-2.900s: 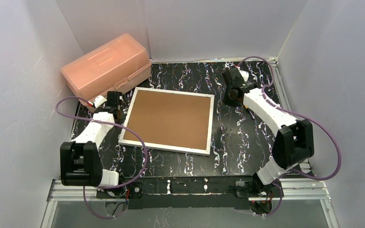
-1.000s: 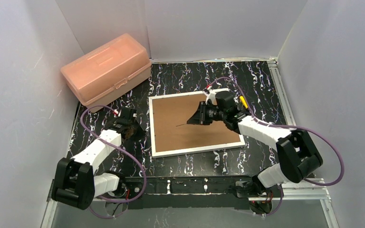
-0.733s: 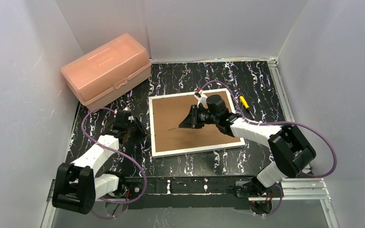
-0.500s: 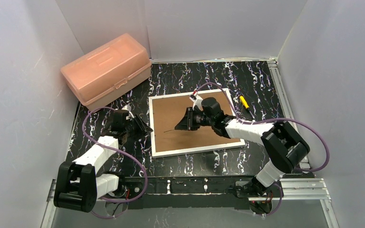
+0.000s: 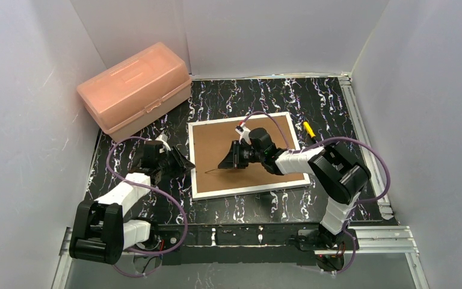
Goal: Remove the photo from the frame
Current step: Release the photo frame item from the photo frame.
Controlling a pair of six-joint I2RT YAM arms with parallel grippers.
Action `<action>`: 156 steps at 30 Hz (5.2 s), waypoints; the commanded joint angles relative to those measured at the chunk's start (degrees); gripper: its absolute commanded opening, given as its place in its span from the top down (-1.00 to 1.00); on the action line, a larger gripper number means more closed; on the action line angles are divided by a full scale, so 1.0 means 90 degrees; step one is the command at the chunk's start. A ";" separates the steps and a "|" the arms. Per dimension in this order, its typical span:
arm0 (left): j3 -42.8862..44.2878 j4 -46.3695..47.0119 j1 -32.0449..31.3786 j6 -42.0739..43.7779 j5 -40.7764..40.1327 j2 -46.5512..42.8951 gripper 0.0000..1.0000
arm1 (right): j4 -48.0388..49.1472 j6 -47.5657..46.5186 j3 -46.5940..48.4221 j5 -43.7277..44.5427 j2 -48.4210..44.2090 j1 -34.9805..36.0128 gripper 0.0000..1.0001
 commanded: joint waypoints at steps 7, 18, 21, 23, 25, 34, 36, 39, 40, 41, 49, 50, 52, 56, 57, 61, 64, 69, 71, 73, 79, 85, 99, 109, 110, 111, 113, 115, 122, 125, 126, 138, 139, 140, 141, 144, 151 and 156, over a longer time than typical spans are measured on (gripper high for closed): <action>0.0059 -0.0002 0.0101 0.0074 0.0325 0.0538 0.43 | 0.0661 0.0164 0.0435 -0.0174 0.0457 0.0118 0.97; 0.0085 0.0006 0.0149 0.0144 0.0427 0.0680 0.53 | 0.0752 0.0237 0.0562 -0.0171 0.0759 0.0195 0.97; 0.0085 0.0003 0.0174 0.0162 0.0446 0.0692 0.56 | 0.0787 0.0242 0.0595 -0.0173 0.0823 0.0214 0.97; 0.0085 0.0003 0.0188 0.0146 0.0457 0.0698 0.60 | 0.0807 0.0242 0.0598 -0.0165 0.0849 0.0213 0.97; 0.0085 0.0003 0.0197 0.0147 0.0457 0.0702 0.65 | 0.0795 0.0229 0.0615 -0.0151 0.0864 0.0213 0.97; 0.0094 0.0013 0.0218 0.0165 0.0579 0.0760 0.67 | 0.0806 0.0252 0.0674 -0.0207 0.0945 0.0216 0.97; 0.0094 0.0013 0.0218 0.0170 0.0598 0.0773 0.68 | 0.0788 0.0252 0.0669 -0.0235 0.0945 0.0219 0.97; 0.0114 0.0022 0.0218 0.0171 0.0657 0.0823 0.70 | 0.0781 0.0252 0.0640 -0.0257 0.0936 0.0224 0.97; 0.0114 0.0023 0.0218 0.0165 0.0666 0.0835 0.71 | 0.0782 0.0252 0.0630 -0.0263 0.0944 0.0223 0.97; 0.0111 0.0031 0.0218 0.0167 0.0685 0.0847 0.71 | 0.0783 0.0258 0.0620 -0.0275 0.0945 0.0224 0.97; 0.0096 0.0044 0.0218 0.0174 0.0752 0.0904 0.76 | 0.0930 0.0338 0.0651 -0.0428 0.1129 0.0219 0.97; 0.0097 0.0042 0.0218 0.0174 0.0763 0.0909 0.76 | 0.0959 0.0363 0.0656 -0.0454 0.1172 0.0223 0.97; 0.0099 0.0050 0.0218 0.0179 0.0797 0.0937 0.76 | 0.1066 0.0427 0.0657 -0.0513 0.1245 0.0224 0.97; 0.0094 0.0062 0.0218 0.0174 0.0855 0.1009 0.78 | 0.1261 0.0531 0.0647 -0.0569 0.1374 0.0219 0.97; 0.0086 0.0067 0.0218 0.0174 0.0866 0.1021 0.78 | 0.1312 0.0556 0.0639 -0.0586 0.1411 0.0224 0.97; 0.0056 0.0097 0.0218 0.0167 0.0913 0.1050 0.79 | 0.1535 0.0686 0.0618 -0.0670 0.1559 0.0221 0.97; 0.0036 0.0106 0.0218 0.0164 0.0931 0.1067 0.79 | 0.1676 0.0770 0.0599 -0.0714 0.1658 0.0224 0.97; 0.0007 0.0147 0.0218 0.0138 0.0972 0.1091 0.81 | 0.1823 0.0842 0.0579 -0.0765 0.1759 0.0274 0.97; -0.0001 0.0164 0.0218 0.0127 0.0994 0.1100 0.81 | 0.1847 0.0852 0.0587 -0.0757 0.1779 0.0298 0.97; -0.0011 0.0195 0.0218 0.0109 0.1023 0.1109 0.82 | 0.1883 0.0883 0.0593 -0.0738 0.1798 0.0321 0.97; -0.0102 0.0411 0.0218 -0.0012 0.1193 0.1203 0.87 | 0.1911 0.0901 0.0673 -0.0691 0.1835 0.0392 0.97; -0.0267 0.0612 0.0218 -0.0118 0.1304 0.1267 0.89 | 0.1944 0.0897 0.0676 -0.0613 0.1859 0.0445 0.97; -0.0479 0.0667 0.0140 -0.0235 0.1375 0.1215 0.96 | 0.1984 0.0918 0.0832 -0.0499 0.1894 0.0566 0.97; -0.0511 0.0667 0.0132 -0.0237 0.1408 0.1172 0.98 | 0.0673 0.0261 0.1186 -0.0118 0.1268 0.0573 0.97; -0.0520 0.0667 0.0130 -0.0248 0.1413 0.1169 0.99 | 0.0516 0.0190 0.1275 -0.0075 0.1207 0.0587 0.97; -0.0521 0.0667 0.0130 -0.0258 0.1427 0.1157 0.99 | 0.0375 0.0120 0.1326 -0.0031 0.1158 0.0598 0.97; -0.0528 0.0667 0.0121 -0.0276 0.1443 0.1126 0.99 | 0.0097 -0.0004 0.1502 0.0066 0.1052 0.0655 0.97; -0.0531 0.0667 0.0116 -0.0298 0.1453 0.1081 0.99 | -0.0163 -0.0121 0.1636 0.0182 0.0951 0.0726 0.97; -0.0559 0.0667 0.0082 -0.0352 0.1465 0.0993 1.00 | -0.0935 -0.0479 0.2232 0.0570 0.0758 0.1037 0.97; -0.0560 0.0667 0.0064 -0.0372 0.1473 0.0967 1.00 | -0.1416 -0.0700 0.2625 0.0827 0.0787 0.1196 0.97; -0.0568 0.0667 0.0057 -0.0381 0.1473 0.0954 1.00 | -0.1521 -0.0751 0.2764 0.0896 0.0796 0.1252 0.97; -0.0628 0.0662 0.0023 -0.0488 0.1443 0.0799 1.00 | -0.2549 -0.1092 0.3935 0.1901 0.1014 0.2078 0.97; -0.0628 0.0667 0.0023 -0.0501 0.1437 0.0786 1.00 | -0.2631 -0.1095 0.4019 0.2094 0.1029 0.2175 0.97; -0.0623 0.0667 0.0018 -0.0516 0.1434 0.0787 1.00 | -0.2681 -0.1093 0.4118 0.2293 0.1049 0.2259 0.97; -0.0620 0.0667 0.0017 -0.0526 0.1429 0.0770 1.00 | -0.2712 -0.1097 0.4182 0.2391 0.1078 0.2345 0.97; -0.0619 0.0667 0.0013 -0.0543 0.1421 0.0741 1.00 | -0.2751 -0.1093 0.4380 0.2705 0.1179 0.2543 0.97; -0.0665 0.0667 0.0008 -0.0563 0.1427 0.0691 1.00 | -0.2984 -0.1193 0.5017 0.2842 0.1608 0.2783 0.97; -0.0687 0.0667 0.0004 -0.0573 0.1424 0.0654 1.00 | -0.3198 -0.1335 0.5556 0.2996 0.1910 0.2963 0.97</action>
